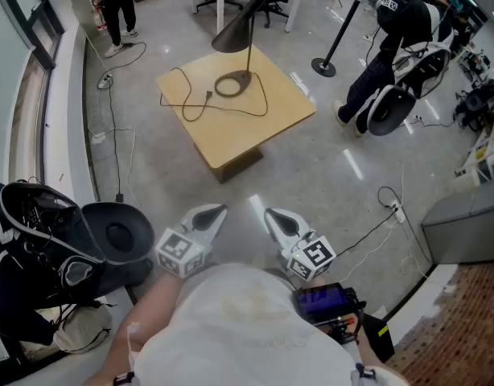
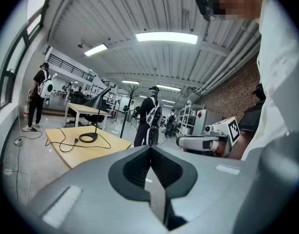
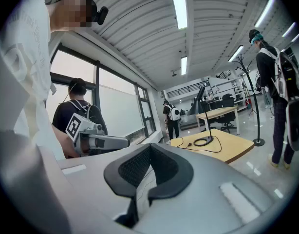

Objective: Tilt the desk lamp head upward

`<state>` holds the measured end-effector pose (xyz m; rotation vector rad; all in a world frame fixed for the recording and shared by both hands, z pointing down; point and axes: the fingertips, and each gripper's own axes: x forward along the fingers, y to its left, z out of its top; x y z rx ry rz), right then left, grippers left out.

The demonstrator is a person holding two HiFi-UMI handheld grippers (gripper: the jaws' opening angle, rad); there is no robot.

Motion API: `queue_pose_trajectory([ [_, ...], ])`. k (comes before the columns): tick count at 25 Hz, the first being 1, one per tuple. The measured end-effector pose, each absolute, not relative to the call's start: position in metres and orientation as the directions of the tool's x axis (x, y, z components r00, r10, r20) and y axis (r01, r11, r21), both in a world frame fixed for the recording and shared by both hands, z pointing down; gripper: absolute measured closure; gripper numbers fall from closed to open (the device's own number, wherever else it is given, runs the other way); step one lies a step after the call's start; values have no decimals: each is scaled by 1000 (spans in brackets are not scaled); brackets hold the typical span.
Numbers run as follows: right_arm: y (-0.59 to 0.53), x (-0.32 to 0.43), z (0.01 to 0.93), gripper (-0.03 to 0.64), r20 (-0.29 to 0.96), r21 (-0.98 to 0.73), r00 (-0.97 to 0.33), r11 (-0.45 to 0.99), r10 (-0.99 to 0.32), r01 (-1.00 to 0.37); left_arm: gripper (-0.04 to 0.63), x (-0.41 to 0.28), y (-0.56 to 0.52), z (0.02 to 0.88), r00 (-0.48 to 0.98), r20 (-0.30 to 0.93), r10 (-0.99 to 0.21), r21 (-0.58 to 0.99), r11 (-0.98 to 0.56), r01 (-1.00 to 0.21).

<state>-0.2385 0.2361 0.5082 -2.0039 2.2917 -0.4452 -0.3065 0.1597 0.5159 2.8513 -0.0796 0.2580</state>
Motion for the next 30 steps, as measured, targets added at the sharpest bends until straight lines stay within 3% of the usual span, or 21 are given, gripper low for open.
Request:
queue_pose_trajectory([
  [12,246,-218,502,603,83,-315,-121,89,-989,-945,594,-299,173,521,976,216,-41,266,-959,-99],
  [30,260,-195,515,603,134,-269,-154,114,-979,-956,594,-281,191,521,973,221,-71,259,-957,-129],
])
